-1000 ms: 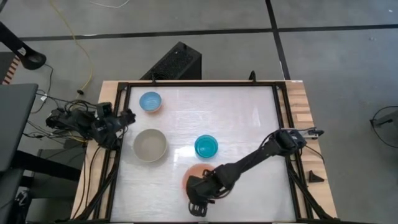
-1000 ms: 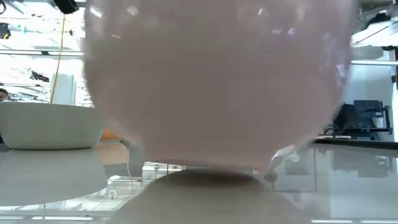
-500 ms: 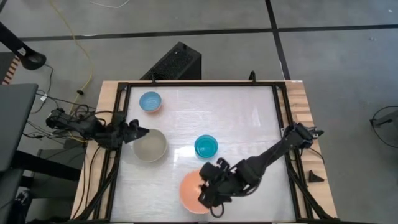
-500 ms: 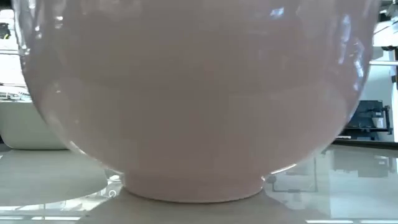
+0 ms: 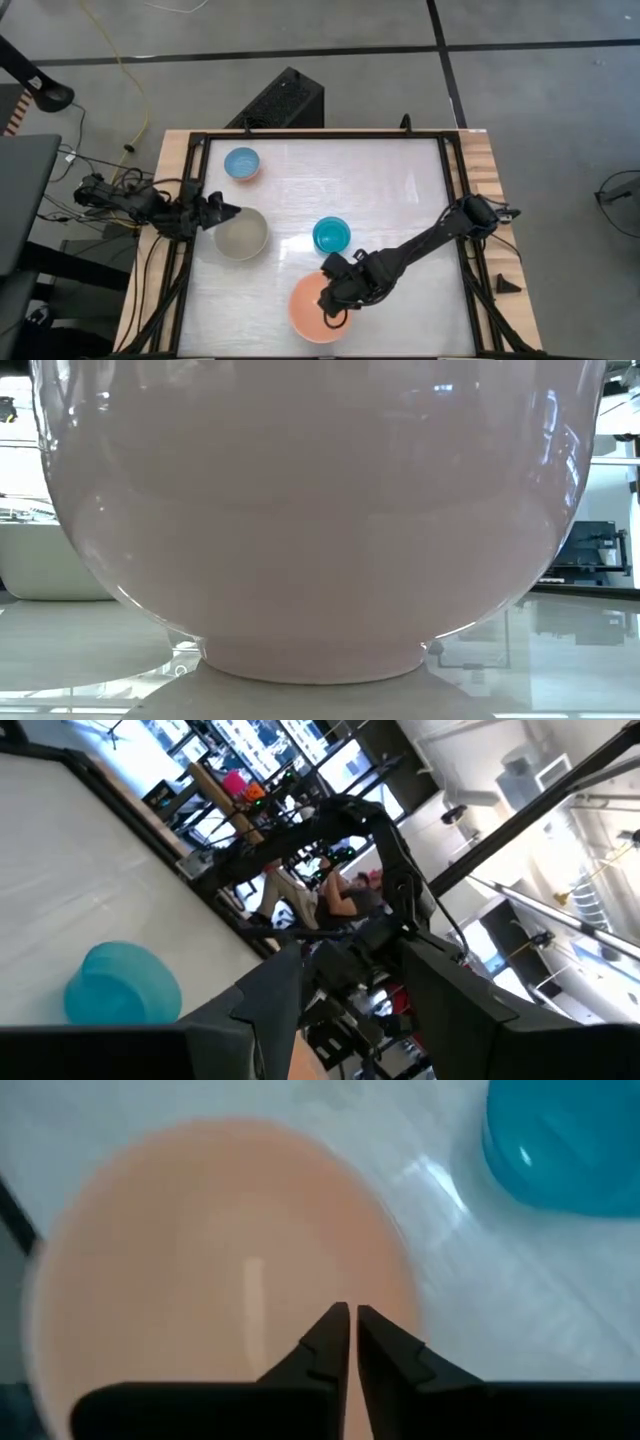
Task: Nest bowls inside each other
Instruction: Stack the light orange bowl on top of the white bowl, then stack the gray bowl on top of the light orange bowl
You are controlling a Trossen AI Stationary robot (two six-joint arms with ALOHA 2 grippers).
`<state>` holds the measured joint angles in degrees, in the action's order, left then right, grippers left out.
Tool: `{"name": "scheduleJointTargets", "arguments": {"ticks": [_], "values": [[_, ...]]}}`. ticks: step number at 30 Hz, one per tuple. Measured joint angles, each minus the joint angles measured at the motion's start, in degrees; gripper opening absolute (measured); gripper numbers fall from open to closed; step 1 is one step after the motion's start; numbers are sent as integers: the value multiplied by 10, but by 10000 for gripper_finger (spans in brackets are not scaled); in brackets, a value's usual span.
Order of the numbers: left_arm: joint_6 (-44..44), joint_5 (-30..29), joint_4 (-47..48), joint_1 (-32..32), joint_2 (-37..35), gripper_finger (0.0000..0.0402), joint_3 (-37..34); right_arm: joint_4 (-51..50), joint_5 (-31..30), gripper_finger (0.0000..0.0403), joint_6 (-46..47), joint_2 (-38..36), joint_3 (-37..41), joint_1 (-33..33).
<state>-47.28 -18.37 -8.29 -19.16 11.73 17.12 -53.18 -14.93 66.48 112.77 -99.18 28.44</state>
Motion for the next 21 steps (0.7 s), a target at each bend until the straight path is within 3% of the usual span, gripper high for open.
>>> {"name": "scheduleJointTargets", "arguments": {"ticks": [10,13,17,21], "values": [[-4,1,15,0,0,166,0,15,-11,61,7,-13,6,1],[-20,32,62,0,0,166,0,24,-27,61,10,-28,6,6],[-60,94,182,-8,24,161,0,23,-107,61,9,-65,6,21],[-44,135,189,-34,85,153,0,13,-221,62,5,-119,6,40]]}}
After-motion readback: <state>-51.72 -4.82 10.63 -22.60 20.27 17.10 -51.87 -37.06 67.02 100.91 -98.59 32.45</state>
